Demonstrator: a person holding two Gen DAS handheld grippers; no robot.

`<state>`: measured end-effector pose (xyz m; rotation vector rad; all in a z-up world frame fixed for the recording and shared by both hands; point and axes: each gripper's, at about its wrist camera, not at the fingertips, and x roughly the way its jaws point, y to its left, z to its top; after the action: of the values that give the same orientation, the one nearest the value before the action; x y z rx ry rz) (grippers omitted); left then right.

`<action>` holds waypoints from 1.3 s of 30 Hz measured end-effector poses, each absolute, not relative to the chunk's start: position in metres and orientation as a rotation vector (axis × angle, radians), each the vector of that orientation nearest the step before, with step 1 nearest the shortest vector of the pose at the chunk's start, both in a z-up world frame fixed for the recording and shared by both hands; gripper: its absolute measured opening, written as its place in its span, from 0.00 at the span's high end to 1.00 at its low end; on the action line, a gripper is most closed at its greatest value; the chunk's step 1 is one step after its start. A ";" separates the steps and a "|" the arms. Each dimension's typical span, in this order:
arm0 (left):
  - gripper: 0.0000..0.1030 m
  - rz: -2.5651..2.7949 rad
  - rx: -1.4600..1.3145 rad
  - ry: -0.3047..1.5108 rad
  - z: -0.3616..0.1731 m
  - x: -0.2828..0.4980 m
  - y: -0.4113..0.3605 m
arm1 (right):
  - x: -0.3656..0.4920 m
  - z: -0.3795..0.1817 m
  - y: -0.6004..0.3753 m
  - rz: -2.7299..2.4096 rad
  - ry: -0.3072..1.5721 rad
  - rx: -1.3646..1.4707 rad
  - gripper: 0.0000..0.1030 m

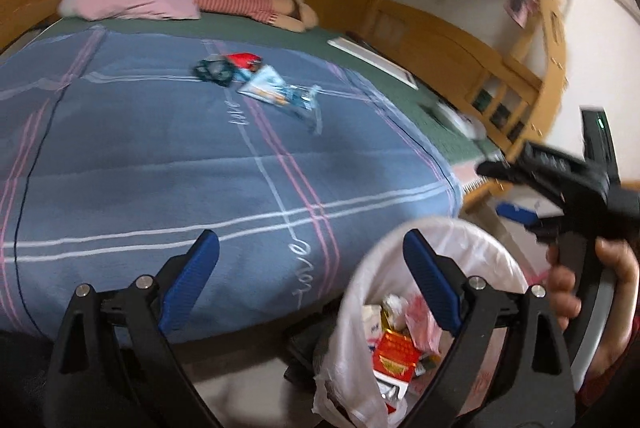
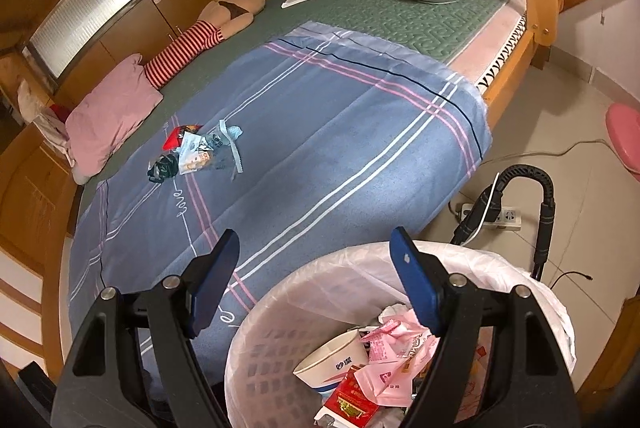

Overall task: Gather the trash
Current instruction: 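Move both grippers back over the plastic packets on the bed, then grasp the green-and-clear plastic bag with the right gripper and lift it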

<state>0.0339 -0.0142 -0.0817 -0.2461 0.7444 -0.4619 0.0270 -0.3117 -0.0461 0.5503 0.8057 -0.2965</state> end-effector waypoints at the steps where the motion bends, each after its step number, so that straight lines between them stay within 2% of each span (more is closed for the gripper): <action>1: 0.09 -0.442 -0.262 0.751 -0.083 0.036 -0.010 | 0.028 -0.045 -0.310 -0.290 0.804 0.543 0.26; 7: 0.09 -0.286 -0.333 0.726 -0.063 0.057 0.028 | 0.060 -0.040 -0.296 -0.172 0.830 0.496 0.26; 9: 0.05 -0.211 -0.333 0.675 -0.040 0.079 0.055 | 0.088 -0.036 -0.287 -0.137 0.839 0.438 0.26; 12: 0.04 -0.036 -0.275 0.691 -0.029 0.118 0.088 | 0.130 -0.035 -0.276 -0.105 0.846 0.391 0.26; 15: 0.04 0.062 -0.318 0.694 -0.043 0.137 0.115 | 0.193 -0.041 -0.260 -0.066 0.858 0.366 0.22; 18: 0.04 0.128 -0.441 0.834 -0.078 0.152 0.135 | 0.255 -0.054 -0.238 -0.072 0.852 0.260 0.21; 21: 0.04 0.091 -0.478 0.871 -0.087 0.161 0.136 | 0.313 -0.075 -0.219 -0.043 0.868 0.138 0.21; 24: 0.04 0.112 -0.436 0.897 -0.094 0.169 0.133 | 0.369 -0.098 -0.210 -0.108 0.921 0.027 0.21; 28: 0.04 0.100 -0.434 0.938 -0.105 0.181 0.131 | 0.411 -0.128 -0.212 -0.025 1.058 0.089 0.21; 30: 0.04 0.107 -0.456 0.948 -0.108 0.183 0.127 | 0.419 -0.145 -0.211 0.081 1.171 0.175 0.21; 35: 0.04 0.205 -0.546 0.942 -0.112 0.175 0.140 | 0.386 -0.147 -0.181 0.426 1.289 0.332 0.22; 37: 0.04 0.248 -0.583 0.937 -0.113 0.172 0.146 | 0.358 -0.140 -0.145 0.668 1.364 0.287 0.22; 39: 0.04 0.285 -0.620 0.937 -0.116 0.169 0.154 | 0.335 -0.117 -0.117 0.791 1.308 0.168 0.22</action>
<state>0.1692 0.1543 -0.1155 -0.6201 0.9374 0.2855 0.3351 -0.1169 -0.1168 0.1678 1.3083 0.7911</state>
